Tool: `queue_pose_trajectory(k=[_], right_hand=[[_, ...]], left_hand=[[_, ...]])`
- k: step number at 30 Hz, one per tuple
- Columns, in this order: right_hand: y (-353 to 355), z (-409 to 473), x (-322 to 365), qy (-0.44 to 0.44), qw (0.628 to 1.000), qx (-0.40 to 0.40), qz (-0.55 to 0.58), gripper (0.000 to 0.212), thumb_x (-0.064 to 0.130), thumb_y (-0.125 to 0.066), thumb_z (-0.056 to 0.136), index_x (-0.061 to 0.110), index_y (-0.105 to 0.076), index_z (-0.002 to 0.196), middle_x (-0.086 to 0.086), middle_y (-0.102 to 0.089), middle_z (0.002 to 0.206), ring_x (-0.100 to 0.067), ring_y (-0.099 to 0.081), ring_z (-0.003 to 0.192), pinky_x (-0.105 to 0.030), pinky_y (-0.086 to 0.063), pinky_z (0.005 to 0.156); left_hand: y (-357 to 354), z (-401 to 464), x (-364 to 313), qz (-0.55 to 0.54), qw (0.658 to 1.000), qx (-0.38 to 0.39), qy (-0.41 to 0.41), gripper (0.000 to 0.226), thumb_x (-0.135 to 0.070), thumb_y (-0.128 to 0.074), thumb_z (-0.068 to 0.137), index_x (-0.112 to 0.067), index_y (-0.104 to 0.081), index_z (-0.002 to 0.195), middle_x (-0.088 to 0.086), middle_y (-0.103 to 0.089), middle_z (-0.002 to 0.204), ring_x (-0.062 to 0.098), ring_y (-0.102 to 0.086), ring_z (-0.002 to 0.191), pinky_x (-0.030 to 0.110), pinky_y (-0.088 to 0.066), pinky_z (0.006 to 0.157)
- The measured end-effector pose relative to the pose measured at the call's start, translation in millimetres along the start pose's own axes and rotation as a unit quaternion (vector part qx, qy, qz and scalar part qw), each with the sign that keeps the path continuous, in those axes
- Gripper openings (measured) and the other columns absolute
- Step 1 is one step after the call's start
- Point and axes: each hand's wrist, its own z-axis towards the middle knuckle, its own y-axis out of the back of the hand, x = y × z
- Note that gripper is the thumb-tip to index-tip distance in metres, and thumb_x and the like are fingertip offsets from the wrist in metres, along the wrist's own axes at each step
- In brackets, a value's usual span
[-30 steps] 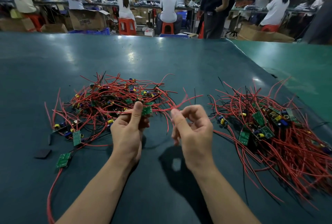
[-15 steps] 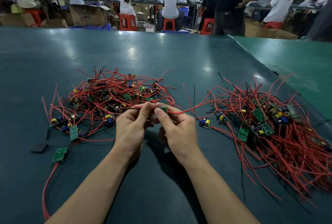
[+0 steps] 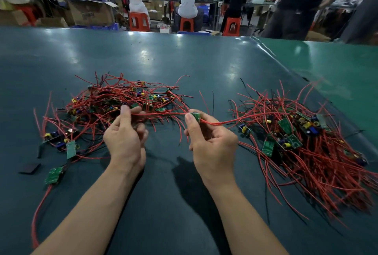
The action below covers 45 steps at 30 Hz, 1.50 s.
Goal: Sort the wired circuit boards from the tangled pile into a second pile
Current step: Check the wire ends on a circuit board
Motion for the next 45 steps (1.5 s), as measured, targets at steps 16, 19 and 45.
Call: queue_pose_trajectory(k=[16, 19, 45], right_hand=[[31.5, 27.5, -1.5, -0.245, 0.938, -0.209, 0.129, 0.04, 0.036, -0.049, 0.101, 0.01, -0.066, 0.077, 0.003, -0.06, 0.051, -0.009, -0.043, 0.033, -0.018, -0.032, 0.032], [26.0, 23.9, -6.3, -0.246, 0.951, -0.166, 0.091, 0.038, 0.03, -0.05, 0.101, 0.009, -0.066, 0.074, 0.004, -0.057, 0.05, -0.009, -0.042, 0.033, -0.018, -0.032, 0.033], [18.9, 21.1, -20.2, -0.169, 0.981, -0.086, -0.046, 0.039, 0.033, -0.054, 0.097, 0.018, -0.069, 0.064, 0.004, -0.061, 0.05, -0.012, -0.052, 0.046, -0.03, -0.044, 0.051]], left_hand=[[18.0, -13.7, 6.6, 0.601, 0.705, 0.041, -0.373, 0.02, -0.029, -0.064, 0.089, -0.016, -0.069, 0.103, 0.007, -0.064, 0.105, 0.033, -0.049, 0.105, 0.042, -0.038, 0.087], [20.1, -8.9, 9.2, 0.698, 0.66, 0.073, -0.269, 0.036, -0.035, -0.059, 0.09, -0.018, -0.063, 0.122, 0.007, -0.056, 0.127, 0.032, -0.044, 0.118, 0.044, -0.035, 0.098], [28.7, 10.9, -13.0, 0.543, 0.743, -0.043, -0.388, 0.033, -0.026, -0.06, 0.098, -0.001, -0.069, 0.117, 0.018, -0.071, 0.11, 0.035, -0.069, 0.098, 0.039, -0.049, 0.083]])
